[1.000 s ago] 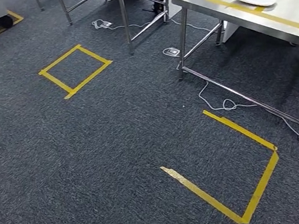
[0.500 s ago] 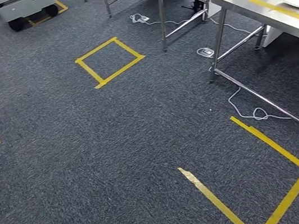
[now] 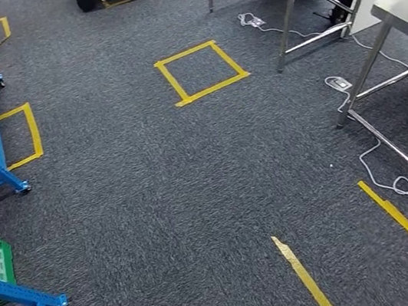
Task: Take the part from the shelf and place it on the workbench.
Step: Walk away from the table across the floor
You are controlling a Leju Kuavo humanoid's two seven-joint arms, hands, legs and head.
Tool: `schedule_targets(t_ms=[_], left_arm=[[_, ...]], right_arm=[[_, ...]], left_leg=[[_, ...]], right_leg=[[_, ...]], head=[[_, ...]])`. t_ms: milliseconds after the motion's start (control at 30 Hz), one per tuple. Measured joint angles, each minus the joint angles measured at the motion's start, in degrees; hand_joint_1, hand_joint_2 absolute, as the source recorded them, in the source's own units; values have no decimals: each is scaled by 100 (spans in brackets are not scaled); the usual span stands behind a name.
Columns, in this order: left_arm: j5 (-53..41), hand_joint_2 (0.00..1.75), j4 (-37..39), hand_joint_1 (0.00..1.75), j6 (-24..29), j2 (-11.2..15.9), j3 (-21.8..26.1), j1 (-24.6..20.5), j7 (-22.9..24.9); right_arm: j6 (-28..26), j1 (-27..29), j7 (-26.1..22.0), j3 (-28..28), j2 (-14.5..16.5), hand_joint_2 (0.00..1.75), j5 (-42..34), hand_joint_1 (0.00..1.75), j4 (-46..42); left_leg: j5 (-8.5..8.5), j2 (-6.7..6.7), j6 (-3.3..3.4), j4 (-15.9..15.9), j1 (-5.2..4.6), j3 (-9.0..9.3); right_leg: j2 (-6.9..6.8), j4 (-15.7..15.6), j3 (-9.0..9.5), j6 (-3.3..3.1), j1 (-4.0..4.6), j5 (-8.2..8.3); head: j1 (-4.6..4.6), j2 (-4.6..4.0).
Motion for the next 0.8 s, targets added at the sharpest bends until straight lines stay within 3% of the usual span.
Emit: schedule_targets(t_ms=[33,67,133,167,233,300,367,433,500,533,567,600,667,733,800], left_arm=[[7,0,25,0,4,-1,1,-10,-12],[12,0,49,0,8,0,1,-16,-23],[21,0,90,0,15,-3,1,-30,-48],[28,0,107,0,18,-6,1,-46,-60],[46,0,144,0,23,-10,1,-74,-79],[57,0,188,0,29,-10,1,-82,-94],[61,0,228,0,39,-9,1,-90,-114],[69,0,256,0,53,-8,1,-117,-140],[84,0,287,0,64,-8,1,-139,-166],[96,0,306,0,70,-8,1,-139,-175],[107,0,324,0,74,-6,1,-136,-181],[117,0,338,0,79,-4,1,-132,-188],[126,0,361,0,91,0,1,-145,-207],[136,0,379,0,108,2,1,-172,-227],[152,0,405,0,120,8,4,-184,-239]], right_arm=[[13,1,-6,-1,8,0,2,0,36],[25,-2,-15,-2,14,0,4,0,70],[53,-13,-37,-7,24,0,11,0,139],[68,-19,-49,-10,32,0,15,0,172],[95,-34,-69,-15,55,0,24,0,233],[115,-50,-84,-26,88,0,32,0,277],[136,-56,-98,-40,118,0,40,0,326],[172,-52,-113,-51,136,0,49,0,395],[217,-50,-125,-65,154,0,55,0,475],[237,-57,-135,-73,168,0,57,0,512],[261,-67,-146,-80,187,0,60,0,544],[283,-80,-159,-87,209,0,63,0,575],[326,-107,-186,-95,257,0,72,0,642],[360,-131,-208,-98,297,0,80,0,716],[389,-161,-223,-99,328,0,88,0,778]], left_leg=[[-3,-89,3,1,-7,10],[-6,-179,1,2,-12,25],[-17,-340,-16,7,-19,50],[-24,-415,-34,18,-22,46],[-13,-544,-96,29,-10,3],[-1,-624,-170,35,17,-37],[-146,-397,-232,236,10,-129],[-503,-63,-288,866,7,-421],[-775,41,-328,1566,29,-753],[-761,57,-337,1684,38,-804],[-633,76,-337,1564,42,-738],[-429,123,-326,1237,41,-567],[-106,382,-267,446,0,-162],[-35,549,-192,83,-52,6],[-32,441,-127,55,-64,-10]], right_leg=[[12,54,-81,-12,1,85],[28,-138,-49,-27,1,287],[214,-922,221,-70,-5,777],[338,-1281,359,-86,-13,919],[488,-1575,499,-106,-12,964],[382,-1612,542,-137,-4,973],[240,-1652,573,-195,-13,988],[69,-1671,597,-242,-7,977],[-112,-1668,610,-259,8,955],[-195,-1668,621,-259,13,942],[-268,-1668,639,-254,16,929],[-336,-1667,666,-247,17,911],[-456,-1662,710,-212,34,864],[-575,-1660,742,-154,61,823],[-690,-1674,776,-94,68,797]], head=[[3,-1],[2,-1],[5,-2],[7,-2],[8,-2],[6,-1],[-14,-1],[-37,-2],[-41,-2],[-43,-2],[-44,-2],[-44,-2],[-45,-2],[-43,-2],[-41,-1]])
